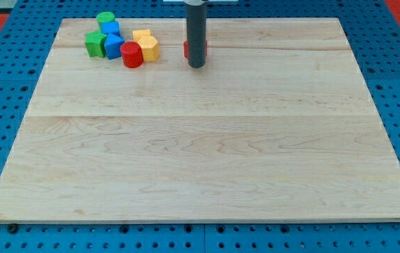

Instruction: Push the red star towards the top right of the board

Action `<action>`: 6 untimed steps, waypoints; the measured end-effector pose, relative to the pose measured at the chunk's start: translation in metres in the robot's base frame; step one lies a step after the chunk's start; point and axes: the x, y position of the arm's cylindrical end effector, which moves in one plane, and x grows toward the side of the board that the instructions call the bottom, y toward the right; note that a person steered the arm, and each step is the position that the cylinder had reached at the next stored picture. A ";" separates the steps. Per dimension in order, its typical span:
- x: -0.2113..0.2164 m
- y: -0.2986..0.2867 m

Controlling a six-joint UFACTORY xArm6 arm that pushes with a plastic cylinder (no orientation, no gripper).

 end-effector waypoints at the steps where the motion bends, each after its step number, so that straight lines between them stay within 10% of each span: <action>1: -0.012 -0.033; 3: -0.024 0.067; 6: -0.059 0.071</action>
